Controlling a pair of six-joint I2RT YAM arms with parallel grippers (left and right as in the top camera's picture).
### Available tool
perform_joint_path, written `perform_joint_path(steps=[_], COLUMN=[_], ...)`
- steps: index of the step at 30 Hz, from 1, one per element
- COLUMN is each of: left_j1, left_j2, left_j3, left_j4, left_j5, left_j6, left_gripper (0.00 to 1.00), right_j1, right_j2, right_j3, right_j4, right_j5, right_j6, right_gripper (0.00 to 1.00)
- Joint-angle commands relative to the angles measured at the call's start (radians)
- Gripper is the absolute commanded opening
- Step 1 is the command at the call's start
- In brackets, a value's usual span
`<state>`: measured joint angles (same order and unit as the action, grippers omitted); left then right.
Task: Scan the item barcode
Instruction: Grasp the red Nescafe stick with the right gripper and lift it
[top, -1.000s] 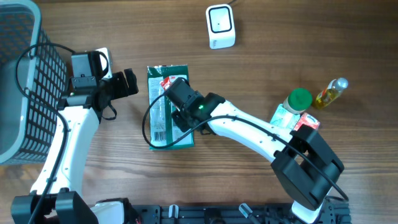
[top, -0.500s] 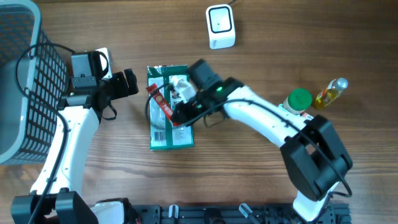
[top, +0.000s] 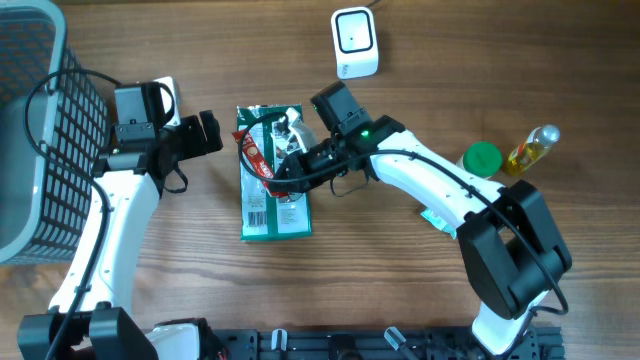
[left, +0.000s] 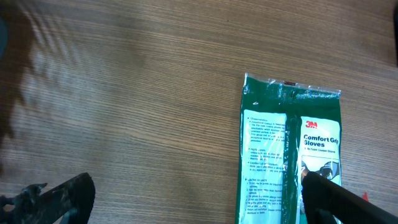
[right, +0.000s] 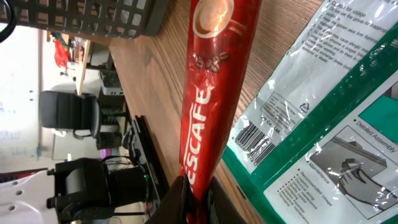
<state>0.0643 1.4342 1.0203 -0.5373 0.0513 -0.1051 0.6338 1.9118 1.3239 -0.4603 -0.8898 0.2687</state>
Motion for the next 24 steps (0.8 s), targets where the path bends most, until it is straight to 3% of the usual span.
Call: perform_joint_path(steps=[1, 24], left_j1=[-0.003, -0.003], left_j2=[-0.014, -0.014], left_j3=[0.014, 0.014], left_j4=[0.003, 0.002], left_j5=[0.004, 0.004], left_j6=[0.023, 0.023], left_gripper=[1.00, 1.00], right_j1=[0.002, -0.004], right_j2=[-0.002, -0.002], right_j3=[-0.003, -0.003], right_j4=[0.020, 0.004], right_j5=[-0.029, -0.021], right_j6=[0.047, 0.047], right_gripper=[0.06, 0.04])
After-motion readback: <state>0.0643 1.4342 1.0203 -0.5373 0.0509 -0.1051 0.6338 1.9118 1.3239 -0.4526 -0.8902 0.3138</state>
